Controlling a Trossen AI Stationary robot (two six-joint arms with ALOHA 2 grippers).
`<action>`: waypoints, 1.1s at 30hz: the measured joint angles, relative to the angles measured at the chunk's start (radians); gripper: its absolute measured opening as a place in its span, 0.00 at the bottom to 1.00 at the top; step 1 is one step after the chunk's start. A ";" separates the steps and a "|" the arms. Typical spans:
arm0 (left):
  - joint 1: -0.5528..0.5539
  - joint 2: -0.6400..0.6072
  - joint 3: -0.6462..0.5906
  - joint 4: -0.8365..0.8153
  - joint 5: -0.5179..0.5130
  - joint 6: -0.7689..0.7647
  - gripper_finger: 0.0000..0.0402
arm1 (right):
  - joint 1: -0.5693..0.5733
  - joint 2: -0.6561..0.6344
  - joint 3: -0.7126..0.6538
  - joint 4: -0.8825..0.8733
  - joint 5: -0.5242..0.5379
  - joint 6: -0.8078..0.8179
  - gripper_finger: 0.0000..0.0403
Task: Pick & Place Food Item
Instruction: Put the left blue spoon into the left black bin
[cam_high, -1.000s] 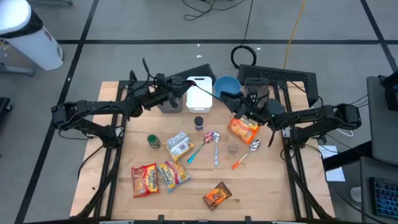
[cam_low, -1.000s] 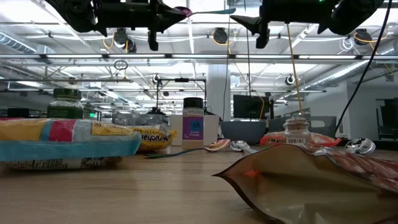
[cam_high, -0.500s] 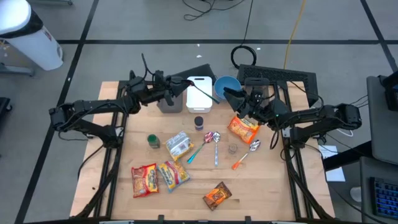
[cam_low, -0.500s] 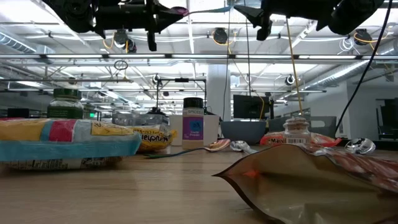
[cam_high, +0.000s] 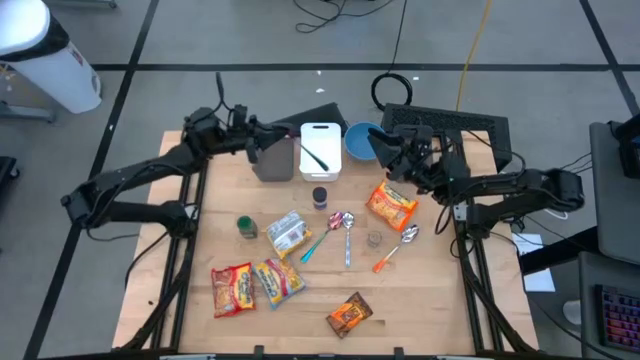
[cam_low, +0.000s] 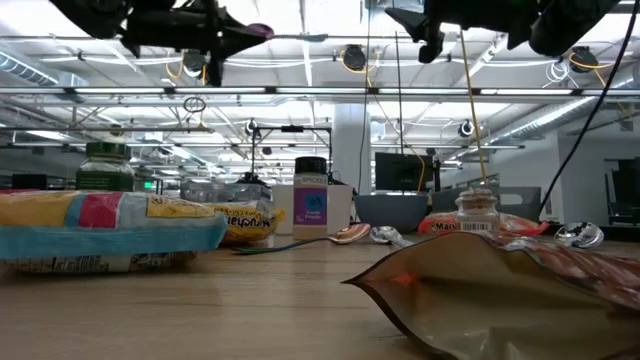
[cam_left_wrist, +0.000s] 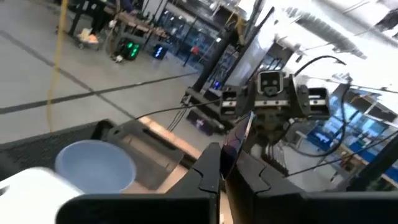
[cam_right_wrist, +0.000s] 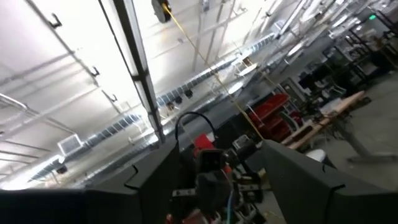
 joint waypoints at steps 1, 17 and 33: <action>0.020 -0.016 0.000 -0.036 0.014 0.009 0.03 | -0.005 -0.009 0.000 -0.026 0.000 0.000 0.56; 0.274 -0.020 0.265 -0.854 0.043 0.459 0.03 | -0.103 -0.181 0.000 -0.422 -0.080 -0.005 0.55; 0.355 0.280 0.570 -1.138 -0.036 0.742 0.03 | -0.109 -0.186 0.000 -0.499 -0.080 -0.001 0.56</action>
